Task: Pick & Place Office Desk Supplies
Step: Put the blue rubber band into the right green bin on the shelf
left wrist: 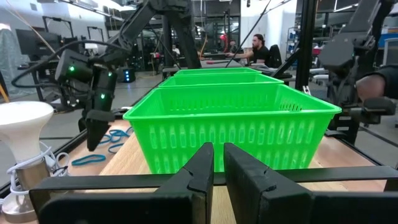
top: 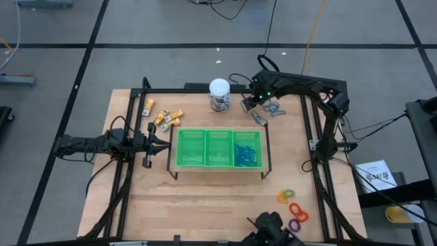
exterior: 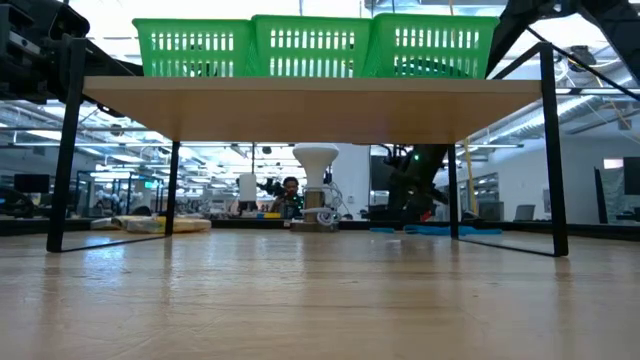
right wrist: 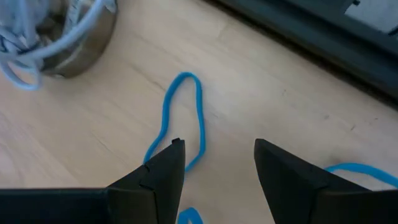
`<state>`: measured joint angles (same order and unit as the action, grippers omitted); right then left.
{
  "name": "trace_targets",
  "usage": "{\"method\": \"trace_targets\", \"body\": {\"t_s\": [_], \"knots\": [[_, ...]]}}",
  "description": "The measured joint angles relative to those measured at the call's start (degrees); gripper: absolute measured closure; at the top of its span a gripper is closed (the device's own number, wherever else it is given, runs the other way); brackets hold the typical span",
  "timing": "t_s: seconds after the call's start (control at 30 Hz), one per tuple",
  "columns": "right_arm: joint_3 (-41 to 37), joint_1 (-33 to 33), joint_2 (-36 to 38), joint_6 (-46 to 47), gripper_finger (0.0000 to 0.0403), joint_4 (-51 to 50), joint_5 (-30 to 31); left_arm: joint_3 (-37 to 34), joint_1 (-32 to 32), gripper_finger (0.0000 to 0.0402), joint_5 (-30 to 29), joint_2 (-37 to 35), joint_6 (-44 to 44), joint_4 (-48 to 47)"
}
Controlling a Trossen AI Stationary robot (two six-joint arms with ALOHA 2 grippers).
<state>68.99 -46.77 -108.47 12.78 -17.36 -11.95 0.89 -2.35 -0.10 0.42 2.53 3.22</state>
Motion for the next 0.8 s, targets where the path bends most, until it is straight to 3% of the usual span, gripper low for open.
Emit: {"method": "trace_targets", "body": {"t_s": [0.47,0.8], "knots": [[0.02,2.69,-1.61,-0.13,0.0224,1.88,1.78,-0.02,0.01,0.0357,0.00,0.01,0.00,0.00],[0.02,4.65,-1.65,-2.18,0.0299,0.39,7.99,-0.02,0.02,0.0357,0.00,0.01,0.00,0.00]]}}
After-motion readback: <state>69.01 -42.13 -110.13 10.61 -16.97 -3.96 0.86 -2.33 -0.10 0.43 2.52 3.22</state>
